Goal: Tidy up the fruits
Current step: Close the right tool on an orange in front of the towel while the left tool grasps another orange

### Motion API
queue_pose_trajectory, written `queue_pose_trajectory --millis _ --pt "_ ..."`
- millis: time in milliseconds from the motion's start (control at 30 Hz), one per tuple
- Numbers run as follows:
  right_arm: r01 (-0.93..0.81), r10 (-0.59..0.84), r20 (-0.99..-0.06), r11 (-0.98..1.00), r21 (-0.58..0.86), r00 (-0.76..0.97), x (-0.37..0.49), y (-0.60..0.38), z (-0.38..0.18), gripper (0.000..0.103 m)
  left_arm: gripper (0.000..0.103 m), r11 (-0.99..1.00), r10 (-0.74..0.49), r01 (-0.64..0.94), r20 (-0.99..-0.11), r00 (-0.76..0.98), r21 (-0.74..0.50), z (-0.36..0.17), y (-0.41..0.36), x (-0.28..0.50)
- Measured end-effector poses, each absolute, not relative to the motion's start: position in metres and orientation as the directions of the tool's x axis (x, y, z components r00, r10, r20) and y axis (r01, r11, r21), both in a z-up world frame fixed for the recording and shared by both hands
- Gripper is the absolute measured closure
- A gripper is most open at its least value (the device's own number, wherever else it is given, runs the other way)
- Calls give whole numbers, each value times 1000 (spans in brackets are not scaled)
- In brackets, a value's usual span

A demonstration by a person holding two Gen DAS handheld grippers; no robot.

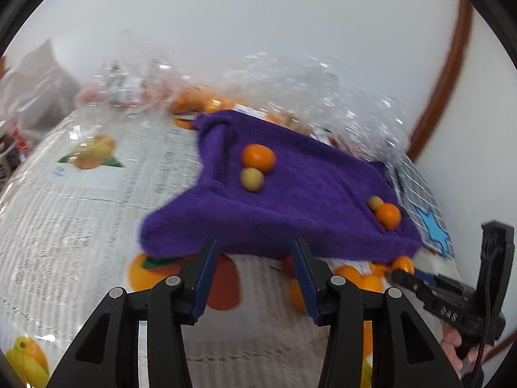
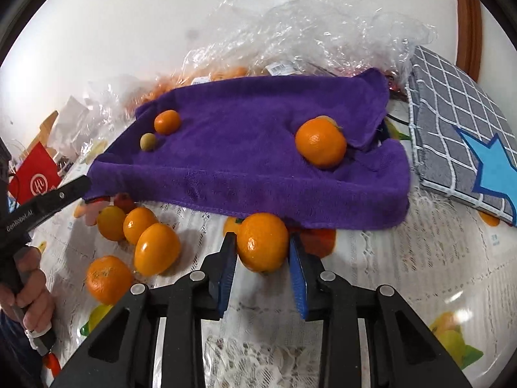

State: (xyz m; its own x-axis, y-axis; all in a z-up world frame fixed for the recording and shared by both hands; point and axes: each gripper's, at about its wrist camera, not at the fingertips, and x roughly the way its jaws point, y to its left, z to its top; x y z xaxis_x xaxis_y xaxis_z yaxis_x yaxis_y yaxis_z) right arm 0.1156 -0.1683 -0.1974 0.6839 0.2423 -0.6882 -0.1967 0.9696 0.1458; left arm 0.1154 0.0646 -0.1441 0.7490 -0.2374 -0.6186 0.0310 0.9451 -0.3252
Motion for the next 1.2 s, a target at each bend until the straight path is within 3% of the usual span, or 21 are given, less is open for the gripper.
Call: queue_pose_trajectory --millis 200,367,500,767,900,1000,1200 --pt "-171 225 -670 974 147 707 104 -182 -197 71 58 928 -353 167 -643 680 -333 -149 35 112" --pt "-171 230 -675 973 155 701 106 -182 -198 71 60 950 -300 130 -707 640 -284 -157 23 118" --pt "-178 234 -671 972 153 704 105 -180 -198 71 73 936 -332 135 -694 639 -325 -157 28 118" --pt "-165 247 -678 969 185 693 108 -184 -200 71 73 933 -297 48 -688 662 -356 -156 49 113" --pt "-148 253 -690 967 210 678 112 -188 -202 71 71 948 -273 59 -701 658 -314 -157 41 114" --pt "-145 241 -698 970 195 674 112 -186 -203 71 71 964 -240 68 -733 637 -257 -160 31 118" --pt "-149 218 -708 976 159 672 112 -180 -204 71 71 955 -262 61 -732 628 -290 -162 35 123"
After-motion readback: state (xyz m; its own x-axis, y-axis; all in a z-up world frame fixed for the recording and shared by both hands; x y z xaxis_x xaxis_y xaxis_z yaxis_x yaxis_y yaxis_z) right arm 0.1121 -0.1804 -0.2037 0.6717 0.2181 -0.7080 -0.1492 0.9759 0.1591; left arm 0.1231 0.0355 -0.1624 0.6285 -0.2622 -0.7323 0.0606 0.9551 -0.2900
